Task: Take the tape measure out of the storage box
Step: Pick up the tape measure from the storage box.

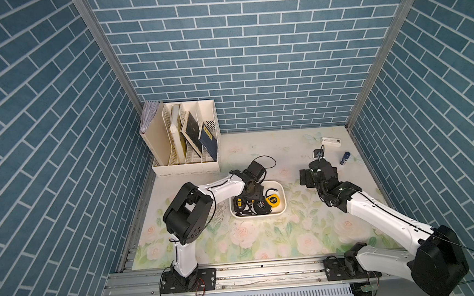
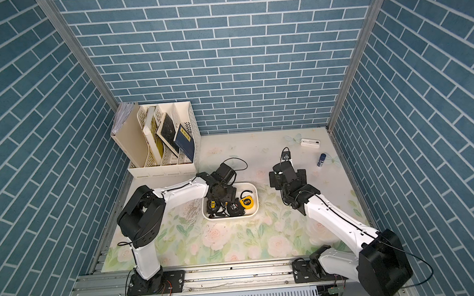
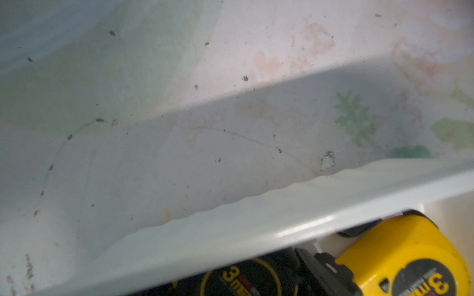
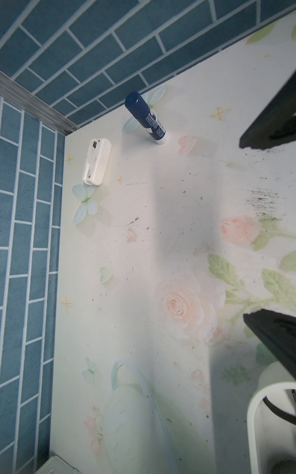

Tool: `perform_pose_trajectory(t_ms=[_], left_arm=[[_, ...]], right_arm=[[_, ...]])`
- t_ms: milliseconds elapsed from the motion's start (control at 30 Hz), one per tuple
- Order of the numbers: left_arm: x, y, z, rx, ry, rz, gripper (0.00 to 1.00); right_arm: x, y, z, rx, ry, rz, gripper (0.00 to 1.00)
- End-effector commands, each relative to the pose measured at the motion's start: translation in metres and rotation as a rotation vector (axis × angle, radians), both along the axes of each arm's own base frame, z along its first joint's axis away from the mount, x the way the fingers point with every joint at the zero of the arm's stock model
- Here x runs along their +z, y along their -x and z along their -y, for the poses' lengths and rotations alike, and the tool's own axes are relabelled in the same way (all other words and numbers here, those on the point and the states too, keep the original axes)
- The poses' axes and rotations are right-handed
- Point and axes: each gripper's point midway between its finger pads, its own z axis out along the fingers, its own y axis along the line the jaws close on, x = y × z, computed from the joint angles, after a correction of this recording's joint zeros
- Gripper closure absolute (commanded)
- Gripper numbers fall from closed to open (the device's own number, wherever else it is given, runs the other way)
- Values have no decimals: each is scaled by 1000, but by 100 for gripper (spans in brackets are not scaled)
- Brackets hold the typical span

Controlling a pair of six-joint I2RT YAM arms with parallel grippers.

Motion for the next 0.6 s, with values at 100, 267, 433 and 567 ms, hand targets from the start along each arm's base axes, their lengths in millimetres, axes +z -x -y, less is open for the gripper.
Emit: perform_pose_trajectory(t_ms=[100,267,433,567], left_arm=[[-16,11,-6,-24,-13,-49,18],[-10,10,-7,-14,-5,-36,24],[-2,7,-5,-5,6,-19,53],[12,2,-7,11,4,16,79]], right_arm=[[-1,1,5,-37,-9,-3,0],[-3,0,5,-39,-10,-8,0],[-6,0,2,-36,-15,-14,0],[-9,0,1,-28,-25,-20,0]])
